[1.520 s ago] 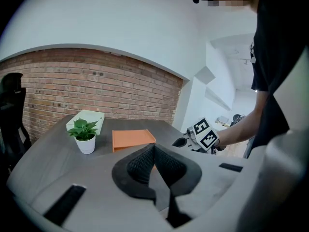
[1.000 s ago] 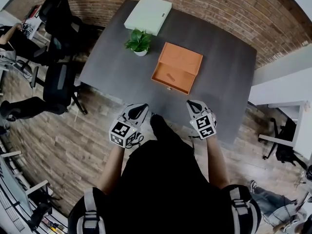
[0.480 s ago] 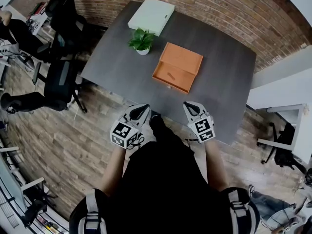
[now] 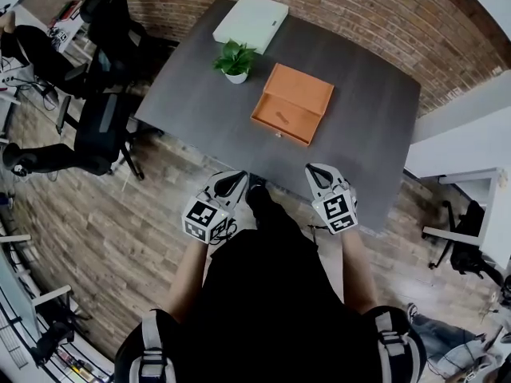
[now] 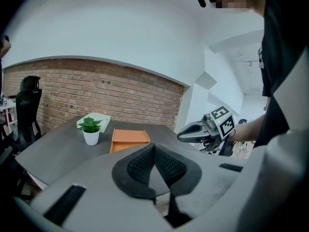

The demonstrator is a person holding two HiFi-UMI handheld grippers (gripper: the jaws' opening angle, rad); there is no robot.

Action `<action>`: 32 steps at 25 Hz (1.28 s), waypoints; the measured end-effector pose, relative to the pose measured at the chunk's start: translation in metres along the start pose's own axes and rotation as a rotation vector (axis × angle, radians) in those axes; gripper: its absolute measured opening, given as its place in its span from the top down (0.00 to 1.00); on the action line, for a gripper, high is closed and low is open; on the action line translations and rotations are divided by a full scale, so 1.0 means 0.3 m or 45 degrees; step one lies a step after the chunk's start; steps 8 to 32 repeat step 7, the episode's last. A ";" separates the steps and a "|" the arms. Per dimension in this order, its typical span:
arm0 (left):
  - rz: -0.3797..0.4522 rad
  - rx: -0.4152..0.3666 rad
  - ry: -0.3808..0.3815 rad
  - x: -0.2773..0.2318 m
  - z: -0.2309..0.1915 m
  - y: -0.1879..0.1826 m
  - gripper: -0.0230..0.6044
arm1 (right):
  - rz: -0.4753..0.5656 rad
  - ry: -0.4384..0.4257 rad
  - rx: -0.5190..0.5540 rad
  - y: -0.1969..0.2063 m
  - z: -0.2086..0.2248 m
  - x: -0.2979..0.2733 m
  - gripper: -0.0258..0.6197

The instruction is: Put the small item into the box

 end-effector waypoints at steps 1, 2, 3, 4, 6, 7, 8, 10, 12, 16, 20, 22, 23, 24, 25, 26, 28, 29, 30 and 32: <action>0.001 0.000 0.000 0.006 0.005 0.001 0.93 | -0.004 0.001 0.007 0.001 -0.001 0.007 0.92; 0.003 0.001 -0.002 0.015 0.009 0.003 0.93 | -0.003 0.000 0.008 0.001 -0.003 0.014 0.92; 0.004 0.002 -0.005 0.024 0.012 0.005 0.93 | -0.002 0.001 0.009 -0.002 -0.006 0.019 0.92; 0.005 0.002 -0.007 0.032 0.013 0.007 0.93 | -0.001 0.003 0.014 -0.005 -0.008 0.024 0.92; 0.007 0.000 -0.012 0.043 0.014 0.011 0.93 | -0.002 0.010 0.027 -0.013 -0.013 0.034 0.92; 0.008 -0.001 -0.014 0.048 0.014 0.013 0.93 | -0.002 0.013 0.035 -0.017 -0.015 0.040 0.92; 0.008 -0.001 -0.014 0.048 0.014 0.013 0.93 | -0.002 0.013 0.035 -0.017 -0.015 0.040 0.92; 0.008 -0.001 -0.014 0.048 0.014 0.013 0.93 | -0.002 0.013 0.035 -0.017 -0.015 0.040 0.92; 0.008 -0.001 -0.014 0.048 0.014 0.013 0.93 | -0.002 0.013 0.035 -0.017 -0.015 0.040 0.92; 0.008 -0.001 -0.014 0.048 0.014 0.013 0.93 | -0.002 0.013 0.035 -0.017 -0.015 0.040 0.92; 0.008 -0.001 -0.014 0.048 0.014 0.013 0.93 | -0.002 0.013 0.035 -0.017 -0.015 0.040 0.92; 0.008 -0.001 -0.014 0.048 0.014 0.013 0.93 | -0.002 0.013 0.035 -0.017 -0.015 0.040 0.92; 0.008 -0.001 -0.014 0.048 0.014 0.013 0.93 | -0.002 0.013 0.035 -0.017 -0.015 0.040 0.92; 0.008 -0.001 -0.014 0.048 0.014 0.013 0.93 | -0.002 0.013 0.035 -0.017 -0.015 0.040 0.92; 0.008 -0.001 -0.014 0.048 0.014 0.013 0.93 | -0.002 0.013 0.035 -0.017 -0.015 0.040 0.92; 0.008 -0.001 -0.014 0.048 0.014 0.013 0.93 | -0.002 0.013 0.035 -0.017 -0.015 0.040 0.92; 0.008 -0.001 -0.014 0.048 0.014 0.013 0.93 | -0.002 0.013 0.035 -0.017 -0.015 0.040 0.92; 0.008 -0.001 -0.014 0.048 0.014 0.013 0.93 | -0.002 0.013 0.035 -0.017 -0.015 0.040 0.92; 0.008 -0.001 -0.014 0.048 0.014 0.013 0.93 | -0.002 0.013 0.035 -0.017 -0.015 0.040 0.92; 0.008 -0.001 -0.014 0.048 0.014 0.013 0.93 | -0.002 0.013 0.035 -0.017 -0.015 0.040 0.92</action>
Point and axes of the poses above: the fingertips, and each gripper's own axes: x backward along the fingers, z to its right, y out of its underside, the point moved 7 cm from there along x, backward along the fingers, and after that the axes turned 7 degrees about z, right-handed, at the moved point
